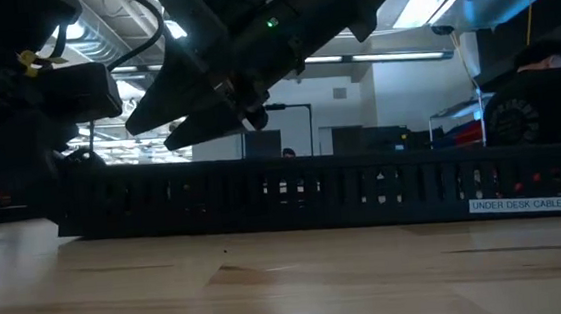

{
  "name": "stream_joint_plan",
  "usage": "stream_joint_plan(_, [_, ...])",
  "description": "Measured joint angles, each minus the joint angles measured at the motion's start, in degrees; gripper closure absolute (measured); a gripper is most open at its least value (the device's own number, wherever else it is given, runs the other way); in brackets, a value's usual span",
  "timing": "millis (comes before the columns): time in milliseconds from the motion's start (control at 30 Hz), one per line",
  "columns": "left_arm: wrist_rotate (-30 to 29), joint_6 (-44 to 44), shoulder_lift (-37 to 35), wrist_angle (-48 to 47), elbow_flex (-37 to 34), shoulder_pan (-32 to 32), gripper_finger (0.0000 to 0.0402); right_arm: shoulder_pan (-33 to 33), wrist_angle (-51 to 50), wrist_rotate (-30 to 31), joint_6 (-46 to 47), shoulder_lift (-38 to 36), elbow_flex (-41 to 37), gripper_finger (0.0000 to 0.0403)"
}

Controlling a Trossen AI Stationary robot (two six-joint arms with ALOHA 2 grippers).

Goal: Ziptie cables
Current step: Close the black cable duct

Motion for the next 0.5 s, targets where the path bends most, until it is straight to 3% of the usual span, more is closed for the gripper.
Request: stream_joint_plan(500, [0.0,0.6,0.0,0.3,0.0,0.1,0.0139,0.0,-0.1,0.0,0.3,0.0,0.1,0.0104])
